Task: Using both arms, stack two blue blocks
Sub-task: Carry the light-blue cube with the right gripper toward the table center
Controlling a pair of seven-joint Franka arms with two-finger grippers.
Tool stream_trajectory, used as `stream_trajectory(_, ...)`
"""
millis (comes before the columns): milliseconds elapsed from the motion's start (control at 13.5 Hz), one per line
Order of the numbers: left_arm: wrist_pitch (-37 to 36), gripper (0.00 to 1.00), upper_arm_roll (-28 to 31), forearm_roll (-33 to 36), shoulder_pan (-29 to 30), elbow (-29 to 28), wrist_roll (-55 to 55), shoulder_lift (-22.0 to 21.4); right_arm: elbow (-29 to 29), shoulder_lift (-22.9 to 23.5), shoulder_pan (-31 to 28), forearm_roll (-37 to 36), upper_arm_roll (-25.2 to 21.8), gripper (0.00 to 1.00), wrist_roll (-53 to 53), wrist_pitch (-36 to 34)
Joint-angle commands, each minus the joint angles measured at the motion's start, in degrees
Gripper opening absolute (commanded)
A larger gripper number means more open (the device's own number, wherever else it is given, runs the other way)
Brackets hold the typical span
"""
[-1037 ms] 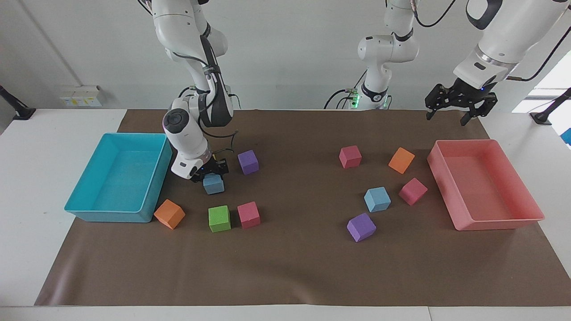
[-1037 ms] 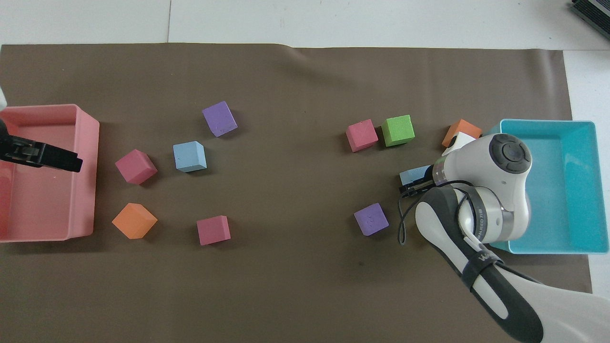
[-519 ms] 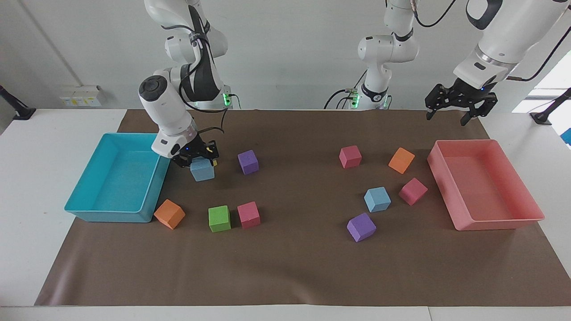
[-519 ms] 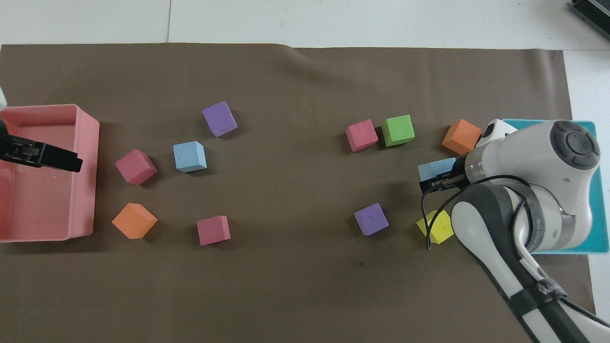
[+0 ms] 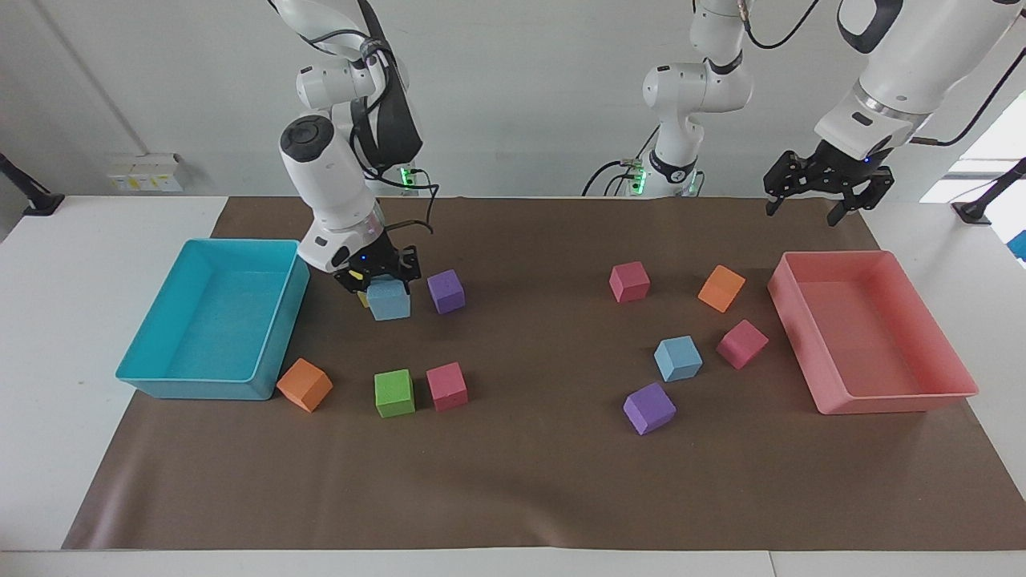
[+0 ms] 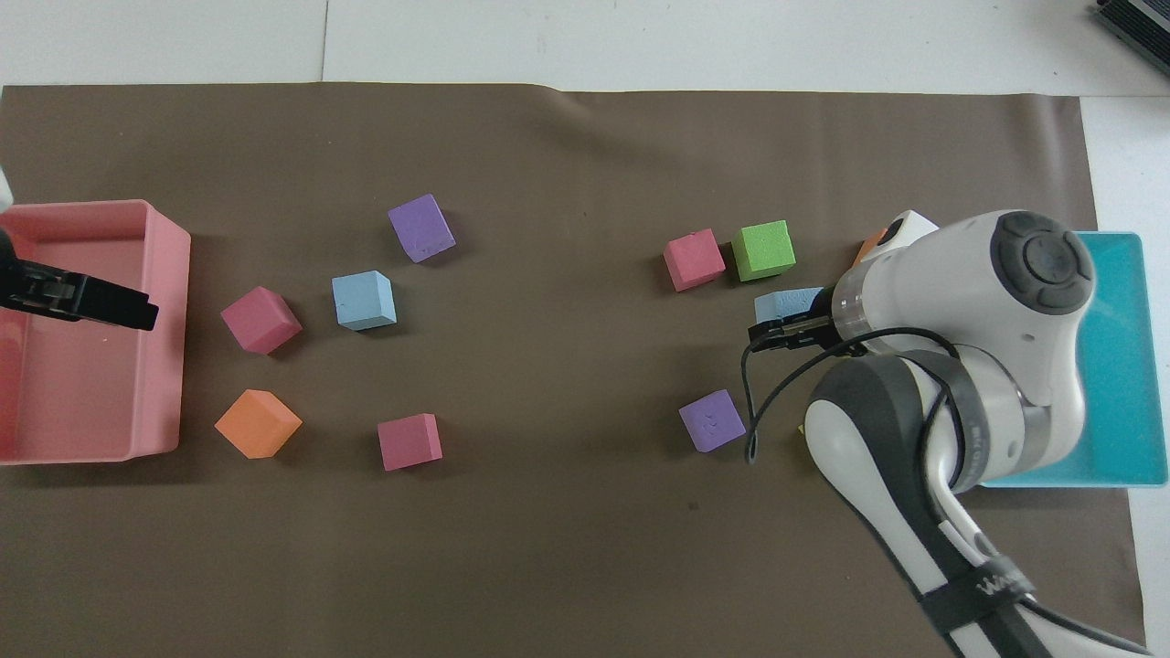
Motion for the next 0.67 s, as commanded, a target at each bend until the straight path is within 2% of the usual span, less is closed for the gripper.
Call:
stream_trajectory(0,0.1,1.0,-0.1,-0.6,0.4,-1.0,0.6,-1.1,6.4,4.8,3.8,0.2,-0.1,0.0,7.5,-0.8)
stream_trajectory(370,0.0,1.0,-0.1,-0.6,0.4,-1.0,0.6,-1.1,8.1,5.7,5.0,0.6,0.0,0.0,10.6,-0.2)
stream_trajectory(593,0.0,1.0,-0.1,-0.6,0.4,-1.0,0.6,-1.1,10.8,10.2,10.5,0.1,0.0,0.0,17.1,0.1)
